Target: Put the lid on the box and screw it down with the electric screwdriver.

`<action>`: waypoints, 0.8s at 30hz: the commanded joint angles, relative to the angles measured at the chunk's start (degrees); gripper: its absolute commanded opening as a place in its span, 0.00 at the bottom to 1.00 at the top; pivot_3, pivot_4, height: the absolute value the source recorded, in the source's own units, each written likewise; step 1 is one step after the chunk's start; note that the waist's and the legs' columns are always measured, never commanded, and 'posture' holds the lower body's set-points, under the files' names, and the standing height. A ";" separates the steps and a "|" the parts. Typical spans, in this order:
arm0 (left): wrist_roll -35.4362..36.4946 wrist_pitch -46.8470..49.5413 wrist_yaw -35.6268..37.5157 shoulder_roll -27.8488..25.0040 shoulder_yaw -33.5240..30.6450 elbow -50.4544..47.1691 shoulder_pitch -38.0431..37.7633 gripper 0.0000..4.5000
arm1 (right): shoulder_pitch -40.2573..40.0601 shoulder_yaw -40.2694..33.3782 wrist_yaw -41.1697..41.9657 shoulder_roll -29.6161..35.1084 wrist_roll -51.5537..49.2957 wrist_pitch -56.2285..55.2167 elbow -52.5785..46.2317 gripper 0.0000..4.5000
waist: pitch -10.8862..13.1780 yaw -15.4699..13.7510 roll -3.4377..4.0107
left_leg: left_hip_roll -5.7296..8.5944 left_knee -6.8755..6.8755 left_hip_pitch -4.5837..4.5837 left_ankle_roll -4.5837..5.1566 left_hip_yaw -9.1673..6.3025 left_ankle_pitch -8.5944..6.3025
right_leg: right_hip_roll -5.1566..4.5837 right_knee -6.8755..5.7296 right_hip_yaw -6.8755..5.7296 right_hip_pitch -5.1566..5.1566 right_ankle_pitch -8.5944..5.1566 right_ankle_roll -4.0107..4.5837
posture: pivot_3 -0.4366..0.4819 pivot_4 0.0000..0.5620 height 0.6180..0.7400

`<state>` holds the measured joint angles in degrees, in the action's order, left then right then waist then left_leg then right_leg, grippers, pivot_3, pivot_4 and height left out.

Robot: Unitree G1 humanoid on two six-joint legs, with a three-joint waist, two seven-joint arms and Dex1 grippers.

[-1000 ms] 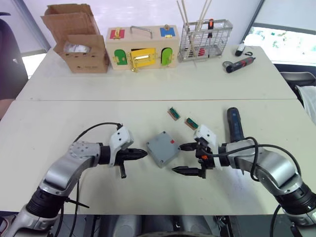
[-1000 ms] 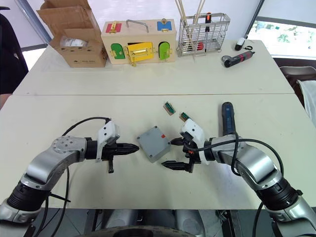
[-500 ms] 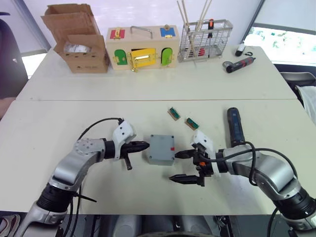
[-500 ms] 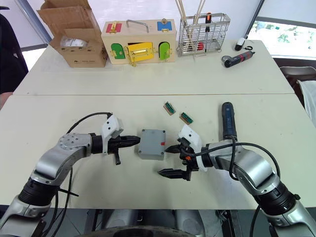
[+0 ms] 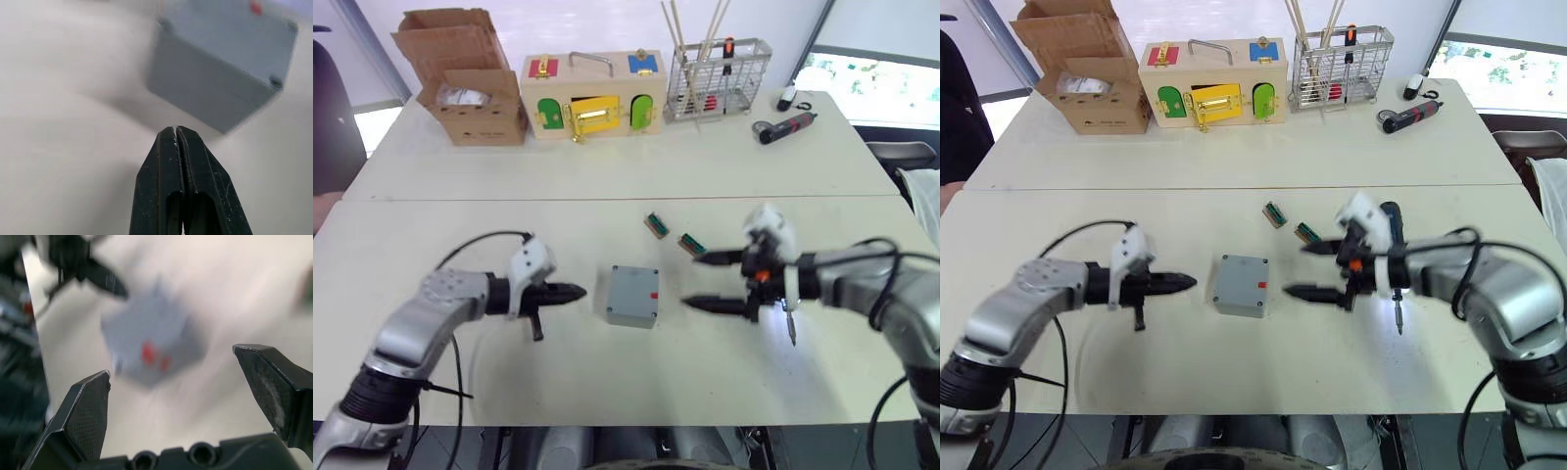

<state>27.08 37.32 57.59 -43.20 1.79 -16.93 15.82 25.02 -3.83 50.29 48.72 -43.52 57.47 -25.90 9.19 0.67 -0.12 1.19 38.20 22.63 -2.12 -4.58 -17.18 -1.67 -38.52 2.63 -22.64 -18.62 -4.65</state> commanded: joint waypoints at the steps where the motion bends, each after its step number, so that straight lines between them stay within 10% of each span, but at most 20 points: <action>1: 5.87 4.70 -7.57 4.11 -8.30 0.03 5.16 0.00 | 5.03 2.35 -5.48 -6.49 5.31 -5.98 6.80 0.99 | 0.00 -0.05 -0.02 | 0.01 0.01 -0.04 0.00 0.00 0.00 | -0.01 0.00 0.00 0.04 0.00 0.00 | 0.48 0.27 1.00; 9: 11.37 8.39 -18.28 12.03 -11.54 -10.06 -1.01 0.00 | 11.82 11.46 -14.92 -21.17 23.27 -22.70 29.59 0.99 | -0.04 0.41 -0.07 | 0.02 0.04 0.34 -0.23 0.23 0.12 | -0.05 -0.59 0.13 -0.62 0.00 0.00 | 0.48 0.27 1.00; 15: 9.80 6.99 -26.73 19.38 -8.98 -15.94 -7.74 0.00 | 14.67 12.57 -15.69 -26.96 28.52 -29.78 38.17 0.62 | -0.04 0.22 -0.07 | 0.02 0.14 0.53 -0.48 0.25 0.26 | -0.04 -0.60 0.16 -0.83 0.00 0.00 | 0.48 0.27 1.00; 24: 9.85 6.75 -27.94 18.39 -6.46 -17.80 -9.10 0.00 | 16.66 13.42 -14.94 -28.89 33.34 -33.29 42.69 0.62 | -0.05 0.45 -0.08 | 0.02 0.14 0.49 -0.55 0.24 0.30 | 0.00 -0.62 0.16 -0.82 0.00 0.00 | 0.48 0.27 1.00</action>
<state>36.73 45.34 29.76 -24.46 -4.73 -32.91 6.72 39.72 10.36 35.20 20.43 -10.58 25.47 17.64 9.14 1.12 -0.20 1.21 38.34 23.11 -2.67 -4.34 -16.87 -1.66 -39.14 2.79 -23.46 -18.61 -4.65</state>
